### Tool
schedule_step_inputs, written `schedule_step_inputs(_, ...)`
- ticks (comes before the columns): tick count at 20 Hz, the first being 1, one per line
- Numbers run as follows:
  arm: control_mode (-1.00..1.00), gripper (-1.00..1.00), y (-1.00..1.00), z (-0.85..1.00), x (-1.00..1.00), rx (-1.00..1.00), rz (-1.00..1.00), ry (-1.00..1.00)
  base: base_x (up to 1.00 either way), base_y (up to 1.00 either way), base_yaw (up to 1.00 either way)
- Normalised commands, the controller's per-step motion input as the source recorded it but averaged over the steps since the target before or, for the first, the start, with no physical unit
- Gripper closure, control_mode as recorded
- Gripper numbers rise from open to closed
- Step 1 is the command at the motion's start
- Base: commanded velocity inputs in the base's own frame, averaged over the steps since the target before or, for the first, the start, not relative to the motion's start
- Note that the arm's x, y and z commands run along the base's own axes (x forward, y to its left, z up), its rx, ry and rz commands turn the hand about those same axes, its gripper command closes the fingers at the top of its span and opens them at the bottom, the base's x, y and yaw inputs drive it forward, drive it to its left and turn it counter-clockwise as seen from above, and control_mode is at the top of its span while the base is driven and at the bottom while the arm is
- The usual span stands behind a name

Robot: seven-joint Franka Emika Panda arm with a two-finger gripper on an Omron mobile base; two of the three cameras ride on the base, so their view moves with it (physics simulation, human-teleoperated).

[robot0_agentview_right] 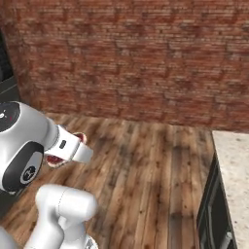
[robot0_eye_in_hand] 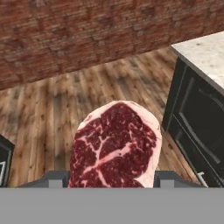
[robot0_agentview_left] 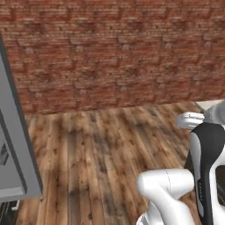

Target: Gather the lime and corn from the fridge and place them on a tray on the dining counter. Then gather the steaks from the fridge and place them on the other tray.

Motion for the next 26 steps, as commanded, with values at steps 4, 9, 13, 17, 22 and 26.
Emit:
schedule_step_inputs(4,1.00,1.00,0.00,0.00,0.00,0.00,0.00,0.00,0.16,0.01,-0.53)
schedule_step_inputs(9,1.00,1.00,0.00,0.00,0.00,0.00,0.00,0.00,0.46,0.16,-0.52)
schedule_step_inputs(13,1.00,1.00,0.00,0.00,0.00,0.00,0.00,0.00,0.72,0.47,-0.49)
schedule_step_inputs(17,1.00,1.00,0.00,0.00,0.00,0.00,0.00,0.00,0.80,0.61,-0.47)
schedule_step_inputs(22,1.00,1.00,0.00,0.00,0.00,0.00,0.00,0.00,0.74,0.62,-0.46)
schedule_step_inputs(26,1.00,1.00,0.00,0.00,0.00,0.00,0.00,0.00,0.63,0.62,-0.47)
